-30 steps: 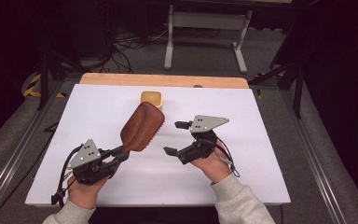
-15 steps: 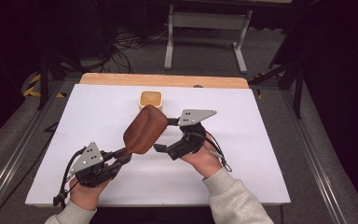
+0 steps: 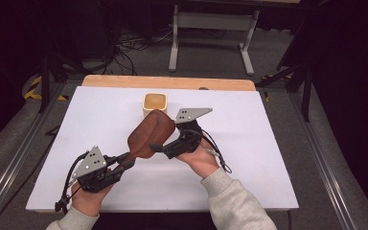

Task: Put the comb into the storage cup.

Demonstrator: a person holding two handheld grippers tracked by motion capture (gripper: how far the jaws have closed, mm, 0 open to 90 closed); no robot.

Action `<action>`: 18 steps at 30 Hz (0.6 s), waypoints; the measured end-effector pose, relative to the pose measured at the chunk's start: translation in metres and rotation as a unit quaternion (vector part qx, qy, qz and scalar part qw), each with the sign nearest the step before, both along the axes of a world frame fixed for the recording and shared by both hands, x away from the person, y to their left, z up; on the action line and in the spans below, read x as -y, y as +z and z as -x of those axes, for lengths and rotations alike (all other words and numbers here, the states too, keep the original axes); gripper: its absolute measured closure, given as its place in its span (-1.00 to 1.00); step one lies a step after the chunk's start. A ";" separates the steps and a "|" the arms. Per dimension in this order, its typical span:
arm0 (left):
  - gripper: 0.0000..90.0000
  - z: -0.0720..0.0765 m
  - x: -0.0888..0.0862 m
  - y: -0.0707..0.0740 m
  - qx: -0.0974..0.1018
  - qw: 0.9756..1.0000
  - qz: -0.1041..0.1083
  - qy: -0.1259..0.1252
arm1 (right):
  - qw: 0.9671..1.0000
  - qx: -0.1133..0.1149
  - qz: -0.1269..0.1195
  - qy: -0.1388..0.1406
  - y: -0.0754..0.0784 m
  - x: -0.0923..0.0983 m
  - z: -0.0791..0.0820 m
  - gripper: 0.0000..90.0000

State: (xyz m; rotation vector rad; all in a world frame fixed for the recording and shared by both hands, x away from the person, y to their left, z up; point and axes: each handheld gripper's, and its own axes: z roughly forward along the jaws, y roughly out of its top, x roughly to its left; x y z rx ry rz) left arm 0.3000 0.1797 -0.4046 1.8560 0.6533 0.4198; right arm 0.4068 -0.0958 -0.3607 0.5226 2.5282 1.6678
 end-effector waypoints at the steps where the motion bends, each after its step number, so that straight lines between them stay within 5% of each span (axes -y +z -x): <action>1: 0.63 0.000 0.001 0.000 0.002 1.000 -0.004 0.001 | 1.000 0.001 0.001 0.000 0.000 -0.001 0.000 -0.83; 18: 0.67 -0.001 0.001 -0.003 0.003 1.000 -0.010 -0.014 | 1.000 -0.015 0.007 0.022 0.011 0.003 -0.002 -0.37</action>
